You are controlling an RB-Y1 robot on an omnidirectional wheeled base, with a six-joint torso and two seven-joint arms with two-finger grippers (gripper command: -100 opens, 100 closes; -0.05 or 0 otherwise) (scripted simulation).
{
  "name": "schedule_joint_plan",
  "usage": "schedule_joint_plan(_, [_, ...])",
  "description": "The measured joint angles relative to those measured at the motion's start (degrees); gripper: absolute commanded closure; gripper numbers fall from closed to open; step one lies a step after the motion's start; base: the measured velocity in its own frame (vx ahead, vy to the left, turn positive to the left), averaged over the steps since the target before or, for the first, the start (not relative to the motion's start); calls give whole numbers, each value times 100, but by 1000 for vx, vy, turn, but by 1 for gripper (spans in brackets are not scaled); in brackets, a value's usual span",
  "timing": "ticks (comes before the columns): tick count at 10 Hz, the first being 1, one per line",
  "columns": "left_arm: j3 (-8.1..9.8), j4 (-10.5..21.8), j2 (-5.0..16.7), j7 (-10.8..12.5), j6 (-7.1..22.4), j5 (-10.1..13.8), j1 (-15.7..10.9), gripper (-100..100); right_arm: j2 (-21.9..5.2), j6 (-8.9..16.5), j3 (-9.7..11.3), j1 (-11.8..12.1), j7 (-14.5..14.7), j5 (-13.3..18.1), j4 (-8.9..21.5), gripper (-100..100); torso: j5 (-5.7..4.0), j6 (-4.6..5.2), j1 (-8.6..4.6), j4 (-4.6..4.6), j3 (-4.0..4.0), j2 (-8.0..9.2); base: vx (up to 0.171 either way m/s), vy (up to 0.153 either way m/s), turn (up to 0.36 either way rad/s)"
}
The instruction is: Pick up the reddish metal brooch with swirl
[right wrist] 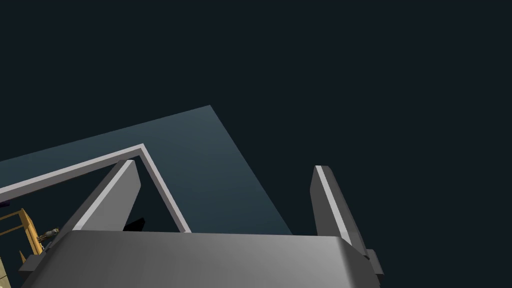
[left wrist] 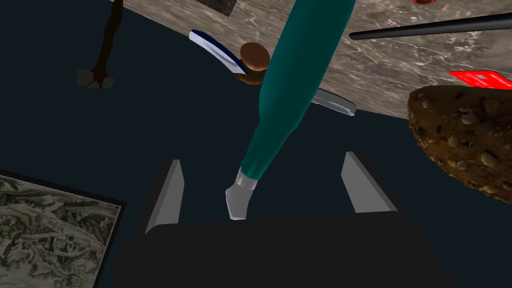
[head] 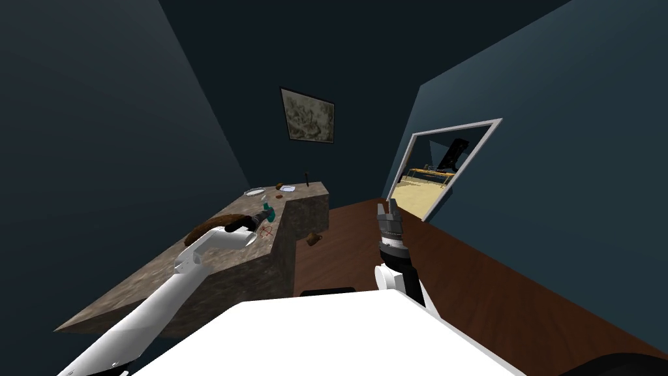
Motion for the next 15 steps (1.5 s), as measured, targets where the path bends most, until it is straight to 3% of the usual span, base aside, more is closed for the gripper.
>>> schedule_joint_plan(12, [338,1312,534,-743,1978,456,-853,-100,0,0,0,0,0,0,0,0,0,-1,4,-1,-3,-4,28,-47,-28])
schedule_joint_plan(15, [416,1679,623,-897,2331,576,-1011,-100,0,0,0,0,0,0,0,0,1,-3,7,-1,-1,-1,29,-41,-22])
